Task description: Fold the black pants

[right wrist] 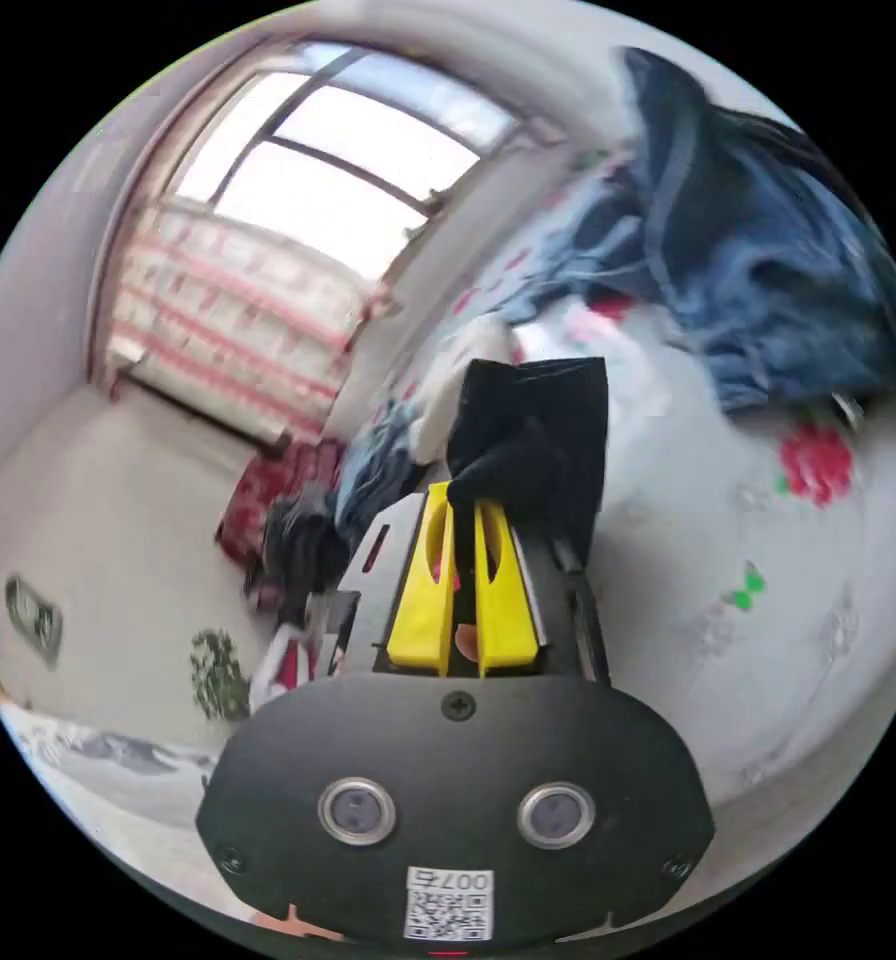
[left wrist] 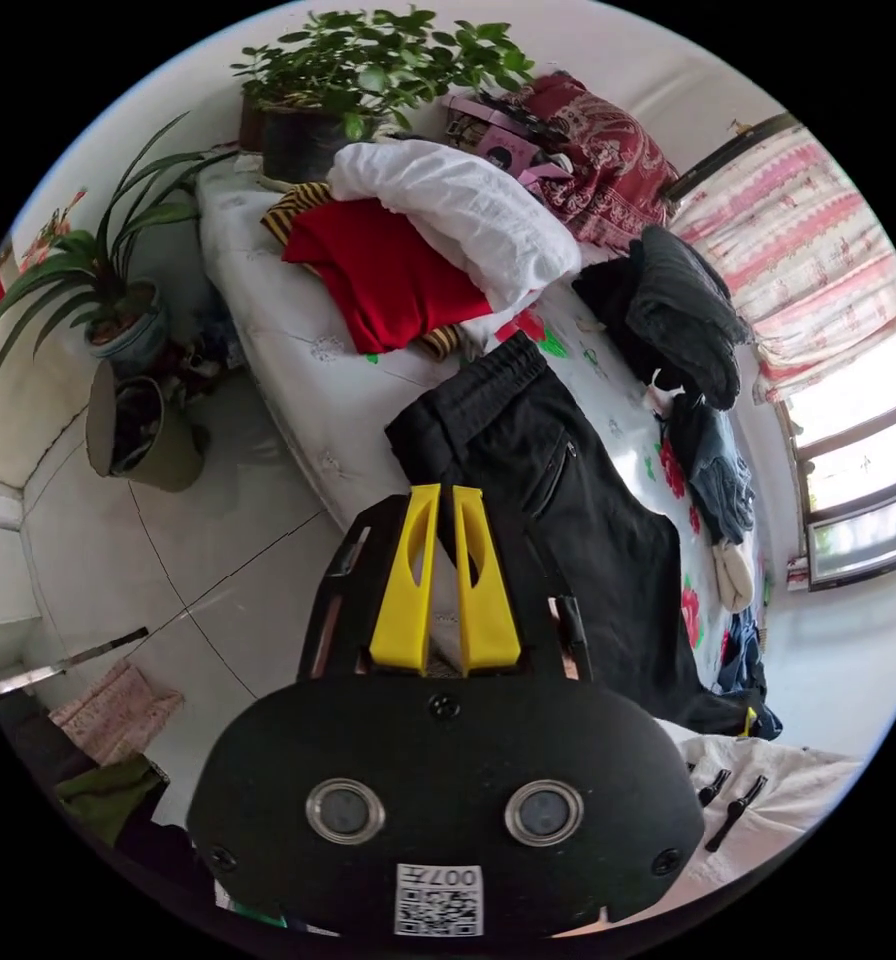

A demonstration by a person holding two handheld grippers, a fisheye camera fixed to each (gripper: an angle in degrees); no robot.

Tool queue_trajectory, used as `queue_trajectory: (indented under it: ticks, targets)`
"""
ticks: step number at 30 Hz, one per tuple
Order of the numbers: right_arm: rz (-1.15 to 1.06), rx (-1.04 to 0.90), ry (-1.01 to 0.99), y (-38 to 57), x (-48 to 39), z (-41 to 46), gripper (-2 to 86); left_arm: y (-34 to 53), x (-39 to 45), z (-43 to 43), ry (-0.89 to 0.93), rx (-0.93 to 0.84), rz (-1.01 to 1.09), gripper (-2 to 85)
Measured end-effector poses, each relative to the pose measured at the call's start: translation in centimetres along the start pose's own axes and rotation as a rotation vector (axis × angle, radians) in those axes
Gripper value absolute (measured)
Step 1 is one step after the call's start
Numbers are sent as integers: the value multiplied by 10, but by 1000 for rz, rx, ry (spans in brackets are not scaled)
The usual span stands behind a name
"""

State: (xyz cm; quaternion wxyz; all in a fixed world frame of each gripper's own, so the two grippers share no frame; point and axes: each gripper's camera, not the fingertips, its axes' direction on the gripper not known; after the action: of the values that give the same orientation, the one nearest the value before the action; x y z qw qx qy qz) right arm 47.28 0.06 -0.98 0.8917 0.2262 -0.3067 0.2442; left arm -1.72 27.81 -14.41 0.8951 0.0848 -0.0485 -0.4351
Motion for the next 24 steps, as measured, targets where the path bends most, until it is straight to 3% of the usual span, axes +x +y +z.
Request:
queue_trajectory:
  ticks: [6, 7, 12, 14, 17, 24]
  targets:
    - [-612, -395, -197, 92, -176, 97, 15, -1, -36, -9, 108, 71, -60, 72]
    - [-648, -448, -207, 107, -185, 111, 15, -1, -43, -9, 119, 74, -77, 78]
    - [-692, -1084, -184, 240, -195, 236, 10, -2, -68, -2, 180, 83, -115, 91]
    - [-719, -1140, -205, 252, -199, 236, 6, -6, -74, 8, 224, 75, -130, 101]
    - [-759, -1044, -175, 239, -204, 213, 1, -15, -74, 22, 269, 60, -125, 116]
    - [-502, -959, -165, 208, -160, 184, -1, -40, -75, 58, 325, 8, -160, 138]
